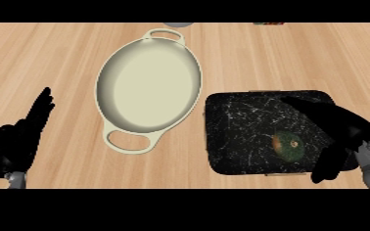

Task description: Pick the squash from the tray and place it in the pot

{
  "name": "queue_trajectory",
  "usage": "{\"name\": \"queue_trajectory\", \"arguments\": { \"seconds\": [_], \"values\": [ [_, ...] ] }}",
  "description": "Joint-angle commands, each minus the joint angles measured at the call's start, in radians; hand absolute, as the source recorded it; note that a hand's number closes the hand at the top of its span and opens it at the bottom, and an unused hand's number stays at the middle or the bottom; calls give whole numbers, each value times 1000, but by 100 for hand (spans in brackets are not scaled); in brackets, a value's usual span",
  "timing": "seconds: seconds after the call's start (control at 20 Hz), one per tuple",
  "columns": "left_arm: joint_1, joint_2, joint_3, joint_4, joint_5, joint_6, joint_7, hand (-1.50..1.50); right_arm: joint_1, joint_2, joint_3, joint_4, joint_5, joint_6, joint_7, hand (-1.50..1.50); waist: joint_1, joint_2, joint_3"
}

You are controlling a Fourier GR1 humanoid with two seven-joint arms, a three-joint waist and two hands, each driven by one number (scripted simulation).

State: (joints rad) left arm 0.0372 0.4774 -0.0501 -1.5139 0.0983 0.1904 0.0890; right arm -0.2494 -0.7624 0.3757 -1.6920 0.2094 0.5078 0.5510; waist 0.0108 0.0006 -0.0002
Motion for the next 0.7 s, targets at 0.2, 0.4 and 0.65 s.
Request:
{"name": "queue_trajectory", "arguments": {
  "seconds": [0.2, 0.4, 0.65],
  "values": [
    [-73, -38, 44, 54, -58, -27, 31, 0, -65, 149, -2, 112, 155, 83, 12, -150, -8, 0, 0],
    [2, -54, 89, 29, -35, -81, -3, 0, -25, 187, -28, 54, 183, 142, 66, -150, -8, -1, 0],
    [17, -112, 51, -87, -117, -26, 71, 0, 54, 222, -31, 76, 282, 106, 6, -150, -9, -2, 0]
  ]
}}
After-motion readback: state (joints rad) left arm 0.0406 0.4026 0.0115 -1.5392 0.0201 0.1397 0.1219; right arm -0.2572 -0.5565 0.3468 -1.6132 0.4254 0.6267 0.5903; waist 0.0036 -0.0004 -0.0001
